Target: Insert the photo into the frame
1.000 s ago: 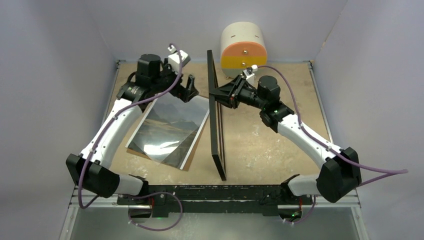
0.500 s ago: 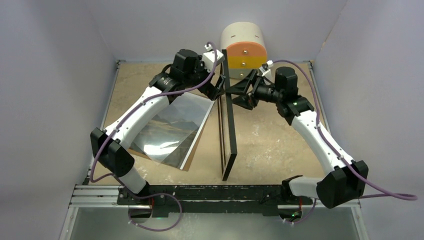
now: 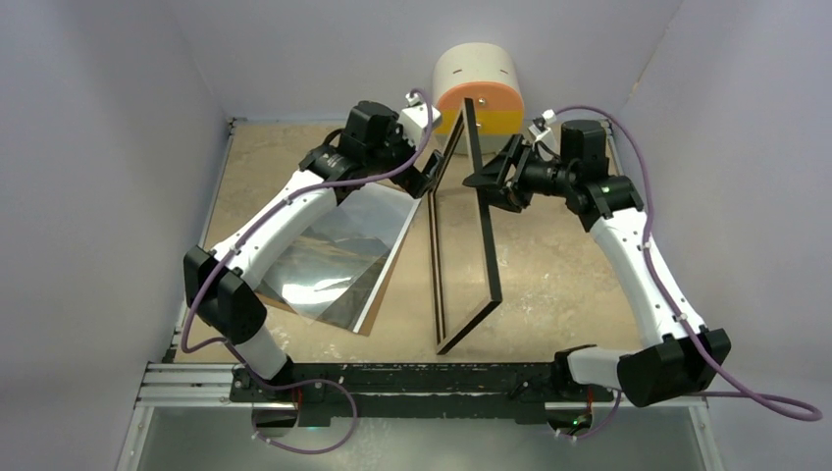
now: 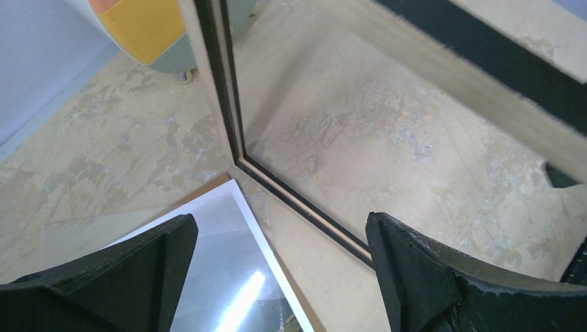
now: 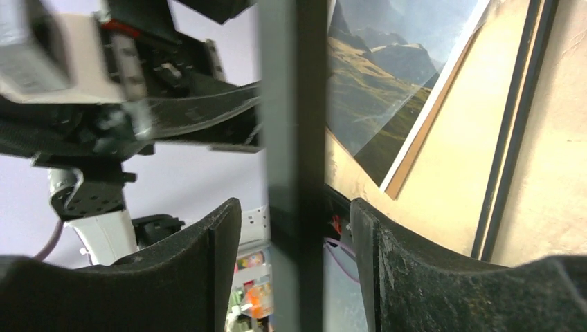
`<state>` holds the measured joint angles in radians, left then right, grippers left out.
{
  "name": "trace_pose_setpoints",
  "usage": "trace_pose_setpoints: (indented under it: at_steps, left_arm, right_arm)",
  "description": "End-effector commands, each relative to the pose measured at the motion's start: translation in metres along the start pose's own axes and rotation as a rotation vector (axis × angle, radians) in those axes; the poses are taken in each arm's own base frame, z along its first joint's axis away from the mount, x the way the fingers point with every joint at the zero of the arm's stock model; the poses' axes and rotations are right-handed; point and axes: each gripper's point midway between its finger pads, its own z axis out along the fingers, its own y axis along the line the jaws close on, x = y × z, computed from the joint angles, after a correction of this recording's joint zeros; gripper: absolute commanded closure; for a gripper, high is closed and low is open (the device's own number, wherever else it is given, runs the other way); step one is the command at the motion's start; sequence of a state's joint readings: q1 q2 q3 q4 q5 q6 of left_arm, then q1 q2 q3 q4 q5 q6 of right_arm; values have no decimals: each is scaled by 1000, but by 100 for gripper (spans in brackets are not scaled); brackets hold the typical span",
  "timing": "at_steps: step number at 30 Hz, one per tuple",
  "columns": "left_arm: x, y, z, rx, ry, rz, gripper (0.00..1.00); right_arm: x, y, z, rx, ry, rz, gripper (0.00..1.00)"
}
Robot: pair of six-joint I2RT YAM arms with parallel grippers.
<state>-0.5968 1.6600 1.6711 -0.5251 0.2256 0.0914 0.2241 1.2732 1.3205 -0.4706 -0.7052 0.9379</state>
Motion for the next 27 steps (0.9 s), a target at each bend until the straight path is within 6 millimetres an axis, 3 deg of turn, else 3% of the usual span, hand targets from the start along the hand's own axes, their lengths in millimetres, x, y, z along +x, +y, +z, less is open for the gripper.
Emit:
trace_pose_setpoints:
  at_steps: [1, 7, 9, 14, 19, 27]
  left_arm:
    - [30, 18, 11, -89, 59, 59, 0]
    - [102, 25, 23, -120, 183, 118, 0]
    - [130, 25, 26, -125, 233, 140, 0]
    - [171, 33, 29, -170, 294, 221, 0]
    - [197, 32, 31, -180, 338, 250, 0]
    - [208, 29, 38, -178, 353, 223, 0]
  right_arm:
    - [-5, 8, -26, 88, -50, -142, 39]
    - [-9, -16, -41, 244, -106, -209, 47]
    - [-11, -33, -45, 321, -124, -224, 50]
    - [-13, -87, -57, 545, -154, -251, 59]
    - [-16, -123, -74, 719, -188, -285, 75]
    - [-20, -162, -74, 849, -137, -344, 88]
